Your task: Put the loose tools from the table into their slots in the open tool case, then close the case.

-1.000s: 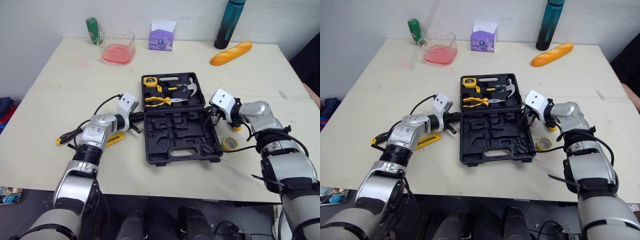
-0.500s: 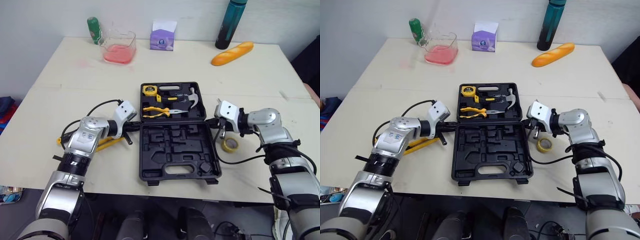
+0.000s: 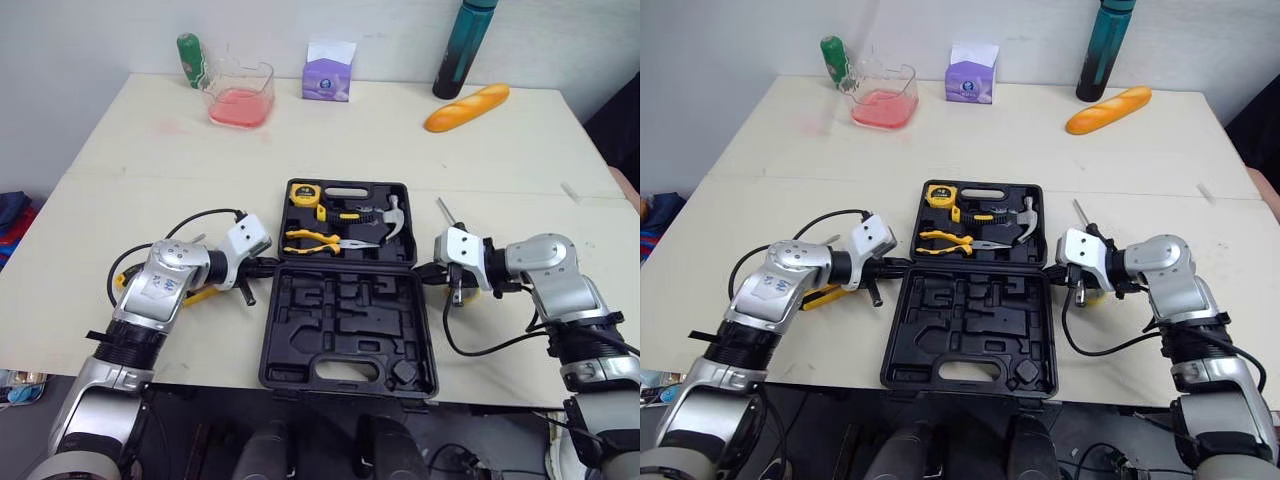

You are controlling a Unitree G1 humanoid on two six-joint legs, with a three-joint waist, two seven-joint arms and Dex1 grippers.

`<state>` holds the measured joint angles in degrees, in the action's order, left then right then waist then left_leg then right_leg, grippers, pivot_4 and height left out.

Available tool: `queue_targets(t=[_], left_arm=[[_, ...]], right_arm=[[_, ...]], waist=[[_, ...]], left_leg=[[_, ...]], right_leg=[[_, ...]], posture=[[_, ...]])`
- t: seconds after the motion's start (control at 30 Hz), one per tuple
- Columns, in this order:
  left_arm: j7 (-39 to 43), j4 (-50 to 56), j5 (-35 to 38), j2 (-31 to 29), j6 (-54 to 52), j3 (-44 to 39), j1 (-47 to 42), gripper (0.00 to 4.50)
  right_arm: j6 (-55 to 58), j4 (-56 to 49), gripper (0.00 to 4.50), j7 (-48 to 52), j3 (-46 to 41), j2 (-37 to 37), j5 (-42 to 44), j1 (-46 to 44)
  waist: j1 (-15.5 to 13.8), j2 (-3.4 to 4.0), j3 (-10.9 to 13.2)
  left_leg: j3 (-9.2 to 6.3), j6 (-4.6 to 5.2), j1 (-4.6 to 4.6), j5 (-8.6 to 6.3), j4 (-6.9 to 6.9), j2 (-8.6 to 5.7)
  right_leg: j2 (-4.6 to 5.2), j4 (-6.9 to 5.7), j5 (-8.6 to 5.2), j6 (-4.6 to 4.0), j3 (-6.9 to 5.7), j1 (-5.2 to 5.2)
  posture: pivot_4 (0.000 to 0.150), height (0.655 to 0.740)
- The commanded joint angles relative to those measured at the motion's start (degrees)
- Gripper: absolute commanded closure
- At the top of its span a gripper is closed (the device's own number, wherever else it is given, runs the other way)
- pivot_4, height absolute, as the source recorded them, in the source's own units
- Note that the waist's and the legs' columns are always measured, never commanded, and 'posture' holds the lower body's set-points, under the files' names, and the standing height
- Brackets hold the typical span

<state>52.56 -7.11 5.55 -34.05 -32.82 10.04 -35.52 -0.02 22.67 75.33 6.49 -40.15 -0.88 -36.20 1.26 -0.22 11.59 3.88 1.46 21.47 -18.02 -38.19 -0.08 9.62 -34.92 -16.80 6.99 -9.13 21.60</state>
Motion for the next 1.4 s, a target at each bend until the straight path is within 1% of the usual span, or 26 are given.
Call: queue_targets(t=[0.03,0.2,0.33,0.4,0.53,0.6,0.67,0.73,0.77,0.8,0.83,0.87,0.93,1.0,1.03,1.13,1.23,1.3,1.4], left_arm=[[-0.9,1.1,-0.2,0.3,2.0,-0.5,-0.8,4.43],[-0.2,0.5,-0.1,-1.1,2.1,-1.1,-1.3,4.43],[2.0,2.2,0.0,-4.7,2.0,-1.7,-1.1,4.43],[3.9,4.5,1.8,-7.8,2.1,-4.1,-0.1,4.43],[5.9,6.6,4.9,-12.3,5.4,-10.2,2.6,4.43],[6.7,6.3,10.0,-13.3,6.4,-19.0,5.9,4.43],[9.4,6.2,12.0,-15.9,10.3,-24.5,10.8,4.43],[10.6,6.3,13.0,-17.3,13.1,-29.0,15.4,3.84],[10.8,6.1,14.3,-17.4,13.9,-32.3,18.0,3.74],[9.5,5.9,15.5,-17.0,13.9,-35.7,20.1,3.17],[8.5,6.0,15.5,-16.8,14.9,-39.0,23.1,2.74],[7.7,6.2,15.5,-16.7,15.7,-41.2,25.4,2.22],[5.2,8.1,16.6,-16.2,14.8,-47.4,30.0,1.27],[3.7,6.0,14.4,-17.8,17.3,-51.3,33.6,0.30],[2.5,2.3,13.1,-19.1,19.3,-53.2,34.2,0.04],[1.0,-4.1,12.7,-21.1,22.0,-56.8,35.3,0.04],[2.2,-9.1,12.7,-22.9,23.3,-60.8,39.2,0.04],[1.5,-11.5,12.7,-23.1,25.5,-62.7,41.0,0.04],[0.5,-15.9,12.8,-22.4,28.2,-65.7,44.7,0.04]], right_arm=[[-1.1,-2.8,4.50,-0.1,0.0,-1.0,1.4,0.5],[-3.0,-1.7,4.50,-1.1,-0.6,-2.2,0.9,0.7],[-5.0,-0.1,4.50,-1.5,-1.9,-3.8,1.6,-0.2],[-6.5,0.5,4.50,-0.9,-3.5,-5.8,2.9,-0.7],[-8.0,1.0,4.50,1.7,-6.9,-9.3,7.2,-0.7],[-8.0,0.7,4.50,2.7,-10.4,-11.4,10.6,0.7],[-5.6,0.0,4.50,2.6,-13.3,-13.0,13.2,2.7],[1.5,-1.9,3.82,1.9,-16.6,-14.1,17.2,5.0],[2.4,-2.5,3.70,1.2,-18.7,-14.4,18.7,6.3],[1.9,-2.9,3.08,1.2,-19.9,-15.5,18.7,8.3],[0.1,-3.0,2.62,0.7,-21.5,-16.6,18.0,10.8],[-1.0,-3.2,2.06,0.2,-22.6,-17.4,17.6,12.7],[-3.0,-3.0,1.05,-2.2,-26.8,-17.8,18.1,16.9],[-5.0,-1.3,0.03,-4.5,-29.9,-17.7,18.2,19.7],[-7.2,0.4,0.00,-5.6,-31.2,-17.6,17.7,21.0],[-10.8,3.7,0.00,-6.1,-32.5,-17.7,17.0,24.0],[-15.9,12.0,0.00,-7.3,-34.8,-18.6,16.8,25.2],[-17.9,15.5,0.00,-7.8,-35.6,-19.1,17.0,25.8],[-22.6,24.0,0.00,-10.2,-38.0,-19.9,17.6,26.2]], waist=[[0.0,0.00,0.0],[0.0,0.00,0.0],[0.0,0.00,0.0],[0.2,-0.01,0.0],[0.2,-0.01,0.0],[0.2,0.00,0.0],[0.3,0.00,0.0],[0.3,0.00,0.0],[0.2,0.00,0.0],[0.2,0.00,0.0],[0.2,0.00,0.0],[0.0,0.00,0.0],[-0.2,0.01,0.0],[-0.3,0.01,0.0],[-0.4,0.01,0.0],[-0.5,0.01,0.0],[-0.3,0.05,0.0],[-0.1,0.06,0.0],[0.4,0.05,0.0]], left_leg=[[0.00,0.00,0.00,0.00,0.00,0.00],[0.00,0.00,0.00,0.00,0.00,0.00],[0.00,0.00,0.00,0.00,0.00,0.00],[0.01,0.00,-0.02,0.00,0.01,0.01],[0.00,0.00,-0.01,0.00,0.01,0.02],[0.01,0.00,-0.03,0.00,0.02,0.02],[0.01,0.00,-0.03,0.00,0.05,0.04],[0.01,-0.03,-0.04,-0.02,0.08,0.08],[0.01,-0.03,-0.05,-0.02,0.08,0.09],[0.01,-0.02,-0.06,-0.02,0.07,0.08],[0.01,-0.01,-0.06,-0.03,0.04,0.08],[0.01,-0.01,-0.06,-0.03,0.04,0.08],[0.01,0.00,-0.06,-0.06,0.06,0.06],[0.03,0.00,-0.07,-0.10,0.07,0.06],[0.05,0.00,-0.08,-0.10,0.07,0.07],[0.07,-0.04,-0.17,-0.12,0.10,0.09],[0.10,-0.05,-0.20,-0.18,0.16,0.10],[0.20,0.00,-0.21,-0.25,0.19,0.10],[0.21,0.01,-0.20,-0.27,0.20,0.12]], right_leg=[[0.00,-0.01,0.00,0.00,0.00,0.00],[0.00,0.00,0.00,0.00,0.00,0.00],[0.00,0.00,0.00,0.00,-0.01,0.00],[0.00,0.00,0.00,0.00,0.00,0.00],[0.00,0.02,0.00,0.00,0.00,0.00],[0.00,0.04,0.00,0.00,0.01,0.00],[0.00,0.06,0.00,0.00,0.01,0.00],[-0.02,0.08,-0.01,-0.01,-0.01,-0.01],[-0.02,0.08,-0.01,-0.02,-0.01,-0.01],[-0.01,0.09,-0.01,-0.02,-0.01,-0.02],[-0.01,0.06,-0.01,-0.02,0.00,-0.04],[0.01,0.06,-0.01,-0.02,0.01,-0.04],[0.03,0.08,-0.01,-0.02,0.00,-0.04],[0.04,0.11,-0.01,-0.02,0.01,-0.04],[0.04,0.11,-0.01,-0.02,0.02,-0.04],[0.03,0.07,-0.01,-0.03,0.03,-0.05],[0.03,0.08,-0.02,-0.04,0.06,-0.04],[0.04,0.15,-0.03,-0.03,0.11,-0.02],[0.05,0.20,-0.03,-0.03,0.10,-0.02]], posture=[[0.150,0.7400],[0.150,0.7400],[0.150,0.7400],[0.150,0.7400],[0.150,0.7400],[0.150,0.7400],[0.150,0.7400],[0.150,0.7400],[0.150,0.7400],[0.150,0.7400],[0.150,0.7400],[0.150,0.7400],[0.150,0.7400],[0.150,0.7400],[0.150,0.7400],[0.150,0.7400],[0.150,0.7400],[0.150,0.7400],[0.150,0.7400]])
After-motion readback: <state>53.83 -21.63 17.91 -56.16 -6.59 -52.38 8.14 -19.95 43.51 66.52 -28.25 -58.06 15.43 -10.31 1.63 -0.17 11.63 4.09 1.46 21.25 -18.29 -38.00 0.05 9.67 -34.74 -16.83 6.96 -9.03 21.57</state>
